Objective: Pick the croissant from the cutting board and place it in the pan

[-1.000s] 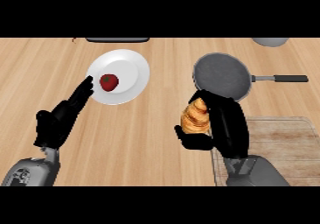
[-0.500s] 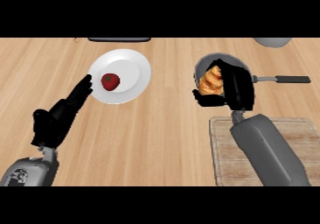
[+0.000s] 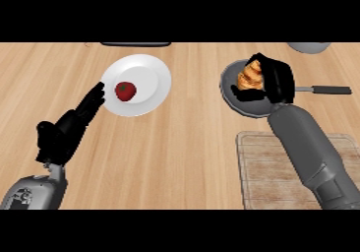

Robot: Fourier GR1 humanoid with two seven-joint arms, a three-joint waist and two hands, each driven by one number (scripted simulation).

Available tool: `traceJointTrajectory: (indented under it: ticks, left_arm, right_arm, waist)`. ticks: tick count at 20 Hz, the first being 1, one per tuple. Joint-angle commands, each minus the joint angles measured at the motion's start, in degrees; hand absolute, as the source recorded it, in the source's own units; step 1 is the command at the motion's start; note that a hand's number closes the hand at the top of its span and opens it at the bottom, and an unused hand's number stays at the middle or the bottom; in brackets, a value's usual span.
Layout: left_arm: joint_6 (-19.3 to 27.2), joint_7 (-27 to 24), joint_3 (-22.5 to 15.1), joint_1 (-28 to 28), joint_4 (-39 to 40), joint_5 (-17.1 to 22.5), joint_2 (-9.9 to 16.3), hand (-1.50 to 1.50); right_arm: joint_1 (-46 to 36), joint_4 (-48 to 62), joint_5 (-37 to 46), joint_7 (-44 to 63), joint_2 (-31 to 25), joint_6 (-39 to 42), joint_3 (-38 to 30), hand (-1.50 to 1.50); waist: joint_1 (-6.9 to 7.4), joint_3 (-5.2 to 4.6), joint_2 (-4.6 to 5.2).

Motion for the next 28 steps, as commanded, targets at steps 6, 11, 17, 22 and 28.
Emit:
traceJointTrajectory:
  ticks: [6, 11, 17, 22, 28]
  left_arm:
    - [-1.3, -0.8, -0.6, 0.3, -0.7, -0.8, -0.2, 0.00]
    - [-1.3, 0.0, -1.4, -1.6, -0.3, -0.3, -2.1, 0.00]
    - [-1.2, -2.4, -1.2, -0.5, 1.1, -1.5, -1.8, 0.00]
    - [-0.6, 1.3, -1.5, -2.6, -1.1, -1.7, -2.0, 0.00]
    - [-0.3, -1.3, -1.4, 0.3, 0.5, -2.4, -2.4, 0.00]
  right_arm:
    - [-7.0, 21.2, 1.1, 5.7, -3.2, 4.5, -3.8, -1.50]
    - [-10.2, 25.7, -3.1, -2.0, -4.4, 9.2, -7.9, -1.50]
    - [-10.7, 23.6, -11.4, -10.3, -3.0, 10.0, -16.0, -1.50]
    - [-9.9, 21.4, -20.2, -18.7, -3.9, 14.7, -24.2, -1.50]
    - [-6.8, 24.6, -25.5, -24.7, -8.8, 30.3, -28.8, -1.50]
  waist:
    - [1.86, -0.06, 0.70]
    - [2.94, 0.19, 1.41]
    - [3.20, 0.26, 1.67]
    - [2.48, 0.38, 1.43]
    - [1.90, 0.22, 1.19]
